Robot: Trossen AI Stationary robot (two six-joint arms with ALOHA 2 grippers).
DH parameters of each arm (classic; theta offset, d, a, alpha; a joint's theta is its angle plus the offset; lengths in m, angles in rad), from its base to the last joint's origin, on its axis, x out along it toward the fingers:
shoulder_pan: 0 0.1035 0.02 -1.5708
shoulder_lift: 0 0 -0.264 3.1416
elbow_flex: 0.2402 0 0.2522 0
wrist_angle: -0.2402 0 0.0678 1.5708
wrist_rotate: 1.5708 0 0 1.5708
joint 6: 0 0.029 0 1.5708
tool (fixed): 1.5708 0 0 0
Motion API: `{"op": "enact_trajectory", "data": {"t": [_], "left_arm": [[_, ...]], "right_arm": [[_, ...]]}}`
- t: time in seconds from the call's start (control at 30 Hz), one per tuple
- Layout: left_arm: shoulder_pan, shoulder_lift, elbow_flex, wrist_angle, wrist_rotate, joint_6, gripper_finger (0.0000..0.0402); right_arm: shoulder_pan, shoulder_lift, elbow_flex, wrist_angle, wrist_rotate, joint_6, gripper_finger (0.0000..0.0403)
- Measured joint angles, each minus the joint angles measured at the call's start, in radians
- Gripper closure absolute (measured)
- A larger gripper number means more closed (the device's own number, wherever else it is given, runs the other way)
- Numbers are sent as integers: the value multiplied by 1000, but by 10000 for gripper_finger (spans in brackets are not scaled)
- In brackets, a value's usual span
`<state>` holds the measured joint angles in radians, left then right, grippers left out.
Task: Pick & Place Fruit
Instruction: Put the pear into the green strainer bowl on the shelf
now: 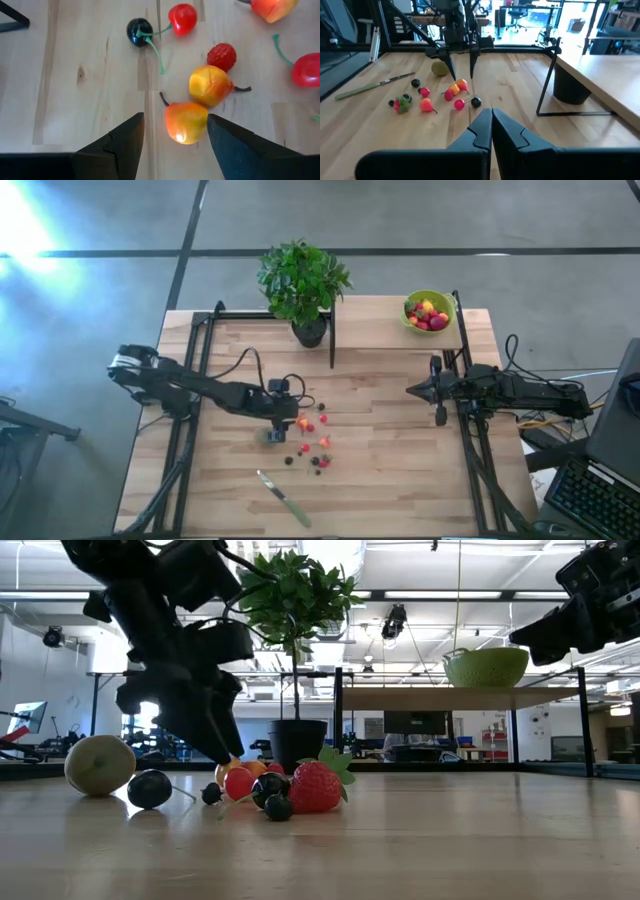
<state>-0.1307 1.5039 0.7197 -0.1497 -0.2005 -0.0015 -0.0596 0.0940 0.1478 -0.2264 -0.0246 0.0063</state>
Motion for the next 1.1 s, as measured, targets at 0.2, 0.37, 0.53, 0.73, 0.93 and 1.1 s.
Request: {"op": "enact_trajectory", "data": {"t": [0.2, 0.37, 0.53, 0.73, 0.93, 1.1], "left_arm": [[0, 13, 0, 5, 33, -38, 179], [0, 31, 0, 21, 46, -41, 179], [0, 72, 0, 30, 46, -45, 179], [0, 108, 0, 94, 47, -37, 180], [2, 115, -1, 96, 47, -34, 188], [2, 110, -2, 88, 50, -34, 220]], "right_arm": [[0, 0, 0, 4, 0, -51, 394], [0, 2, 0, 24, 0, -49, 394], [0, 1, 0, 71, 0, 42, 394], [0, 17, 0, 178, -2, 83, 394], [0, 48, 0, 196, -1, 174, 394], [0, 87, 0, 204, -1, 159, 394]]}}
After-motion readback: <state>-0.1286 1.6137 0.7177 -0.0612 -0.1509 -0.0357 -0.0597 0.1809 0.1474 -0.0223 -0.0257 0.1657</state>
